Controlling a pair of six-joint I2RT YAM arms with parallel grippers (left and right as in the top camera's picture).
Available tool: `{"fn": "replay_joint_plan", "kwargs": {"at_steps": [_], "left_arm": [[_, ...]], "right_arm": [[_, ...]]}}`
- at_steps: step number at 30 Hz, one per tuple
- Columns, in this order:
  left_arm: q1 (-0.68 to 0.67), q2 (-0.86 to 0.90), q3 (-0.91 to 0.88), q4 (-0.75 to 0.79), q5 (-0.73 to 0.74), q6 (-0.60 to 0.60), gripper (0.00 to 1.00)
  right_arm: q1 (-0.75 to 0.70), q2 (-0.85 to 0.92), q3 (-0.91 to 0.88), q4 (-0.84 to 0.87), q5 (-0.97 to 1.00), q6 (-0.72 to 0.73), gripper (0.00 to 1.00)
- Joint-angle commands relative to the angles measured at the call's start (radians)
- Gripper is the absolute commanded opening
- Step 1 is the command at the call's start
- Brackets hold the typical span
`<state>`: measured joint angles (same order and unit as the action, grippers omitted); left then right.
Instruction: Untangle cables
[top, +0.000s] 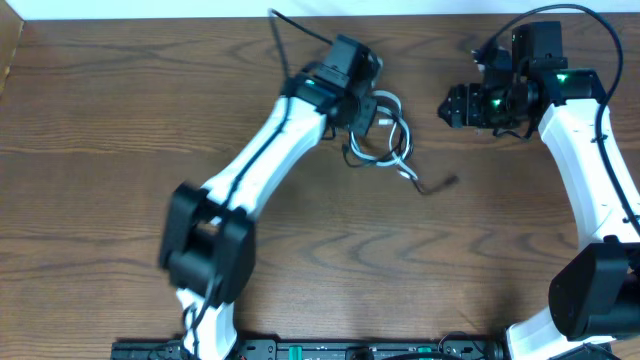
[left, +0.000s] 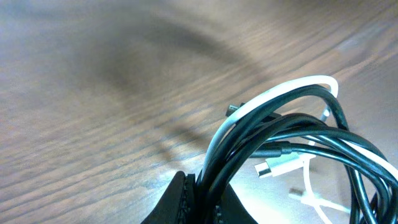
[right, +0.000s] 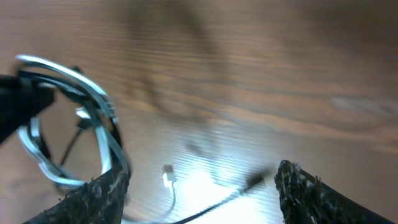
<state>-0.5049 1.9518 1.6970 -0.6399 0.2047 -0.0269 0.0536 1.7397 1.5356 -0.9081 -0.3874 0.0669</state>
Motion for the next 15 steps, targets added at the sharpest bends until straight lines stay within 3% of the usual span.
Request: {"fn": "replay_joint_plan", "kwargs": {"at_steps": [1,8,15], "left_arm": [[-0.004,-0.055,0.014,-0.018,0.047,-0.04,0.07],[-0.004,-0.066,0.013,-0.037,0.021,-0.042,0.07],[-0.004,-0.063,0.013,-0.036,-0.063,-0.043,0.07]], "right_arm": [[0.019,0.002,-0.008,0.025,-0.148,-0.058,0.73],[0.031,0.002,-0.008,0.095,-0.28,-0.058,0.7],[0.065,0.002,-0.008,0.096,-0.286,-0.06,0.64]]}}
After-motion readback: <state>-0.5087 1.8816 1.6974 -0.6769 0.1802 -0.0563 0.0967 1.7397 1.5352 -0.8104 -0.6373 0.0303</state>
